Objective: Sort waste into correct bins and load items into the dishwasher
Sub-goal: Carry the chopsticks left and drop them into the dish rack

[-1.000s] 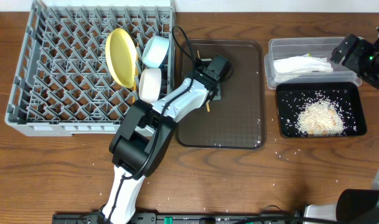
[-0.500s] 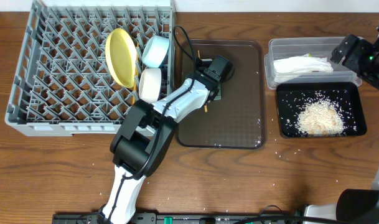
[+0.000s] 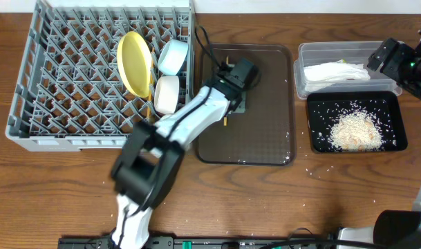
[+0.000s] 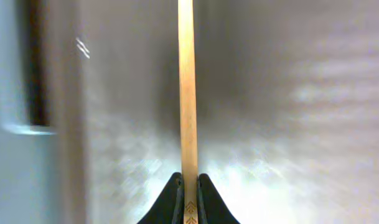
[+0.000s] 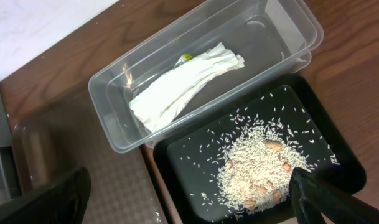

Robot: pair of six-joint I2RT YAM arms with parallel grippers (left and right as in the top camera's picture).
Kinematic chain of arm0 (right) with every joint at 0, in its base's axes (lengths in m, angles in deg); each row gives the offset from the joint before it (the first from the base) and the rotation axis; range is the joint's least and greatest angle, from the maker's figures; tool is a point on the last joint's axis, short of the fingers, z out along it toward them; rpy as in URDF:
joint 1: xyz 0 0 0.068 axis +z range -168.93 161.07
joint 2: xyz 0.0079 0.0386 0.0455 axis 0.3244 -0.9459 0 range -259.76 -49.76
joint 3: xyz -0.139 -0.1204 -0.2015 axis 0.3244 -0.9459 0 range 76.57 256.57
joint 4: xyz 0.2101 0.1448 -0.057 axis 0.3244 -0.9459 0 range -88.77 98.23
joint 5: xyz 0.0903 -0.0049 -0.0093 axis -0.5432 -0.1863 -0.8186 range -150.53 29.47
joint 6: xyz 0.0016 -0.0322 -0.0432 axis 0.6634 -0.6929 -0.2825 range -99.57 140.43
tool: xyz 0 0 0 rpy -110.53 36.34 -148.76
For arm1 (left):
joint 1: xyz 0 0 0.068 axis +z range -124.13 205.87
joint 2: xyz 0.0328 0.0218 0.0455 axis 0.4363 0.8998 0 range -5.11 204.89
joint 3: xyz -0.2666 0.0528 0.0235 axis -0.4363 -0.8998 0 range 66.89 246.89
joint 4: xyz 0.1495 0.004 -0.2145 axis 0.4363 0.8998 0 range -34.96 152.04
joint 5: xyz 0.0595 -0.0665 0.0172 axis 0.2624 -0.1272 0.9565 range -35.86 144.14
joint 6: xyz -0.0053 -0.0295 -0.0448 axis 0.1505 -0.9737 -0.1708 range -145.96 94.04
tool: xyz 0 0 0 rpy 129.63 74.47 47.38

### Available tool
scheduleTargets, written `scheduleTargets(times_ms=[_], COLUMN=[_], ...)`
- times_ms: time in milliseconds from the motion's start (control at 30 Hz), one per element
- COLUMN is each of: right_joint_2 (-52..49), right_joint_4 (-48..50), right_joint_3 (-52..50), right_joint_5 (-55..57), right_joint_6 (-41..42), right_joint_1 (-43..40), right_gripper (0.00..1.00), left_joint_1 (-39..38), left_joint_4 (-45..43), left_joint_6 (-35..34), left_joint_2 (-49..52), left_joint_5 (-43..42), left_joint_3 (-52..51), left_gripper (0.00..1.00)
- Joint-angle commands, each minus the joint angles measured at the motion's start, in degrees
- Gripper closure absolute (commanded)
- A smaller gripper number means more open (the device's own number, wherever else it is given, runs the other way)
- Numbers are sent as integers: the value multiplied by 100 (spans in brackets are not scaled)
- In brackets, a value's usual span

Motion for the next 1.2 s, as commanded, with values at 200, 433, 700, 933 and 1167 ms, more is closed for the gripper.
scheduleTargets(times_ms=[200, 433, 700, 933, 1167], right_joint_2=[13, 13, 13, 13, 13], right_joint_4=[0, 0, 0, 2, 0], right_joint_3=[9, 9, 9, 9, 9], right_joint_5=[11, 11, 11, 11, 11], right_joint_6=[42, 42, 42, 42, 42], right_joint_1=[-50, -50, -50, -50, -50], right_gripper=[1, 1, 1, 1, 1], left_joint_1=[520, 1561, 2275, 2514, 2463], left_joint_4=[1410, 1329, 835, 813, 1147], left_joint_6=[1460, 2546, 2929, 2813, 2302], left_joint_2=[-2455, -2140, -1279, -1113, -1440], left_joint_5=[1397, 1478, 1473, 1456, 1451], left_joint_3=[59, -105, -114, -114, -96], left_gripper=[93, 92, 88, 66, 66])
